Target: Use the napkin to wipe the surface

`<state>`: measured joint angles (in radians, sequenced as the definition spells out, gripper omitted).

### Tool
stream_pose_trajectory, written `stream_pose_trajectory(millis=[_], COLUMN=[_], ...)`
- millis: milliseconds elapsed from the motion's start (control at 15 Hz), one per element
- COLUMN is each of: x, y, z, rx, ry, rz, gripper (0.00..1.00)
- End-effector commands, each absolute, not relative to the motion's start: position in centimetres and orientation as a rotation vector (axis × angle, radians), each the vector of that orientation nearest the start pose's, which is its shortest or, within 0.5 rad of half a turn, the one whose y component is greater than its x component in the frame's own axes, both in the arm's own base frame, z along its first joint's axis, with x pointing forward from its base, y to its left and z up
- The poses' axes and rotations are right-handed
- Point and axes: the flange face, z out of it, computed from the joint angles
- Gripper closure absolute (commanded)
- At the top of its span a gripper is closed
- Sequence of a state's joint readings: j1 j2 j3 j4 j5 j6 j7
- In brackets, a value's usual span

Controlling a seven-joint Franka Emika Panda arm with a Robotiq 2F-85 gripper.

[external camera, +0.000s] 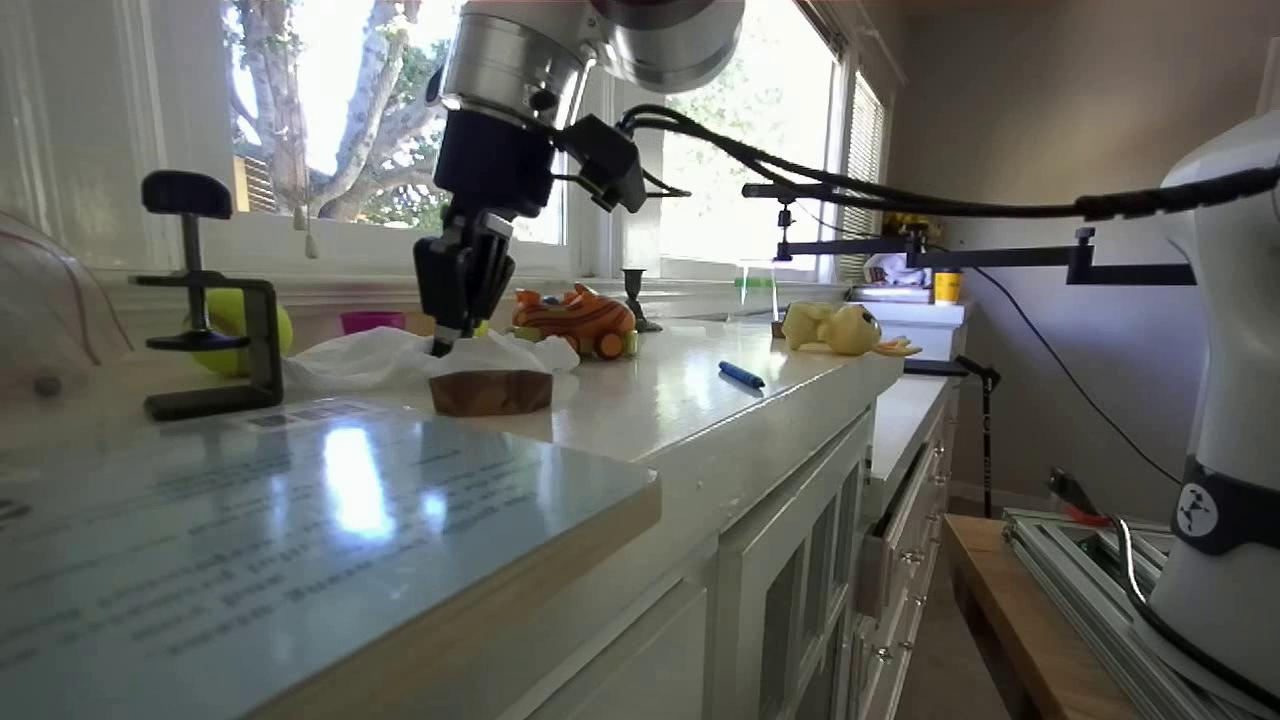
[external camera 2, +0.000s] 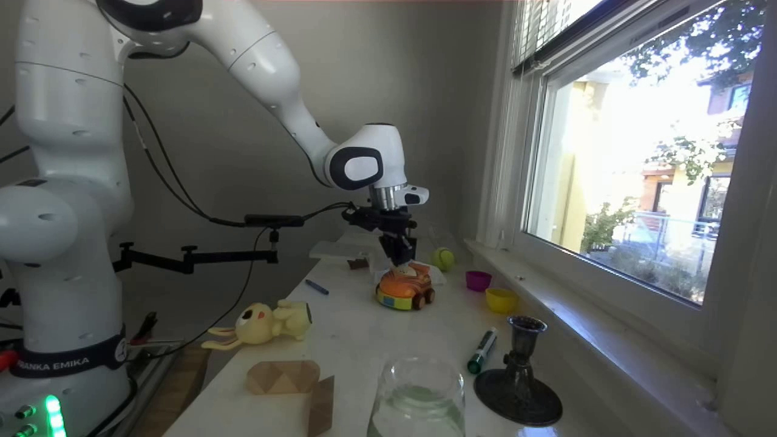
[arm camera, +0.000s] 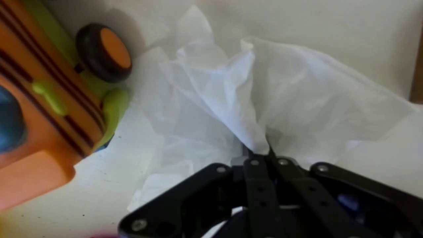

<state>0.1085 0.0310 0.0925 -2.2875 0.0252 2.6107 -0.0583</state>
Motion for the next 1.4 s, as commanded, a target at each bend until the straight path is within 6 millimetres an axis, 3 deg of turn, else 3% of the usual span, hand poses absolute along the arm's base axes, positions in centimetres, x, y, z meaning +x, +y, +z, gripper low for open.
stream_pose_trajectory(millis=[0, 200, 400, 600, 800, 1067, 1200, 1333], x=[54.2, 51.8, 50.1, 51.2, 52.9, 54.2, 53.9, 52.6], y=[11.4, 11.4, 9.6, 8.3, 8.0, 10.4, 12.3, 14.2], z=[36.2, 37.7, 38.1, 37.8, 37.3, 37.2, 37.3, 37.2], rx=[-3.041, -2.999, -3.033, -3.062, -3.061, -3.035, -3.012, -2.989], ry=[-0.432, -0.544, -0.573, -0.492, -0.451, -0.483, -0.536, -0.643], rz=[-0.377, -0.183, -0.005, -0.031, -0.169, -0.351, -0.382, -0.306], gripper=[1.00, 1.00, 1.00, 1.00, 1.00, 1.00, 1.00, 1.00])
